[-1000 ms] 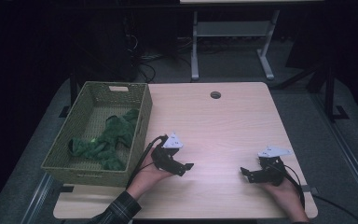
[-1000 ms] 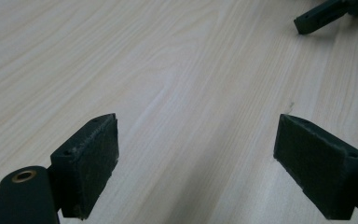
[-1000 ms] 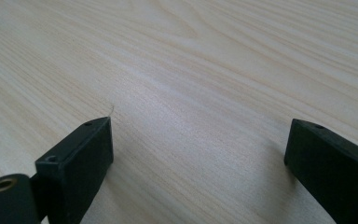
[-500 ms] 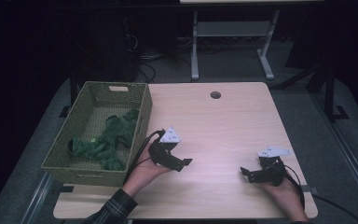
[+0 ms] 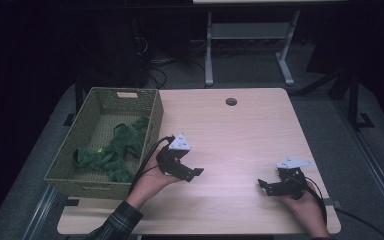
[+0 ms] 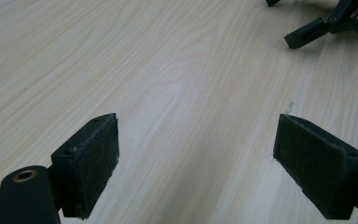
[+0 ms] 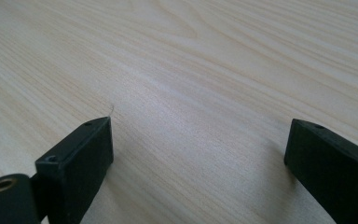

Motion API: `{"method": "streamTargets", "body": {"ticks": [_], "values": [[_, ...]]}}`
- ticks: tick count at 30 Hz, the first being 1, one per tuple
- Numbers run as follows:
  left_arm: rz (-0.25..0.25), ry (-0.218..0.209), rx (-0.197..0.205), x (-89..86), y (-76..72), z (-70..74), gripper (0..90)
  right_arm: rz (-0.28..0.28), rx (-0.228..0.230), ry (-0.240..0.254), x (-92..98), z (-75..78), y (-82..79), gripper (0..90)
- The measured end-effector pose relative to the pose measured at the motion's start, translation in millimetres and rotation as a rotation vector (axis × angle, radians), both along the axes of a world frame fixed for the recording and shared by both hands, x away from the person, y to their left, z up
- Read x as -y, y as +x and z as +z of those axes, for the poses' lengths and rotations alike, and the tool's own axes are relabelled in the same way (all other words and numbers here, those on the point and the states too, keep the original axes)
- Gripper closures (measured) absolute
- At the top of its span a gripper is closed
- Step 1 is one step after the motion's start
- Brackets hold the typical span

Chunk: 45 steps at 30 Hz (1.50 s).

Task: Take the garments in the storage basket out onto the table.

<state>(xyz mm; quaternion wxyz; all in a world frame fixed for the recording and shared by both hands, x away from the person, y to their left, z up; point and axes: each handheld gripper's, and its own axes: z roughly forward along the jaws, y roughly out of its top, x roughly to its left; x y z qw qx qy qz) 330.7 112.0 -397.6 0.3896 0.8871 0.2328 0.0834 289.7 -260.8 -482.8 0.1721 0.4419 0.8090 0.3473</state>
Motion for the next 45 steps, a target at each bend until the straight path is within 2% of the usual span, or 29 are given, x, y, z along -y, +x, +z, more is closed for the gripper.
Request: {"method": "streamTargets", "body": {"ticks": [6,10,16,28,40,45], "values": [[0.003,-0.026,-0.009,-3.9,1.1,6.6,13.7,-0.001,-0.001,0.000,0.0,0.0,-0.1,7.6],[-0.008,-0.028,-0.003,-5.4,2.1,12.8,13.7,0.000,0.001,-0.001,0.1,0.0,0.0,7.6],[0.008,-0.053,0.008,-9.7,6.1,22.7,13.7,0.000,0.000,0.000,0.0,0.0,-0.1,7.6],[0.015,-0.060,0.020,-23.3,12.2,39.2,14.0,0.000,0.000,0.000,0.1,0.0,0.0,7.6],[0.024,-0.042,0.025,-46.6,21.3,54.4,14.0,-0.001,-0.001,0.000,0.0,0.1,-0.1,7.6],[0.031,-0.050,0.032,-55.4,23.1,58.5,14.0,0.000,-0.001,0.000,0.0,0.0,0.0,7.6]]}}
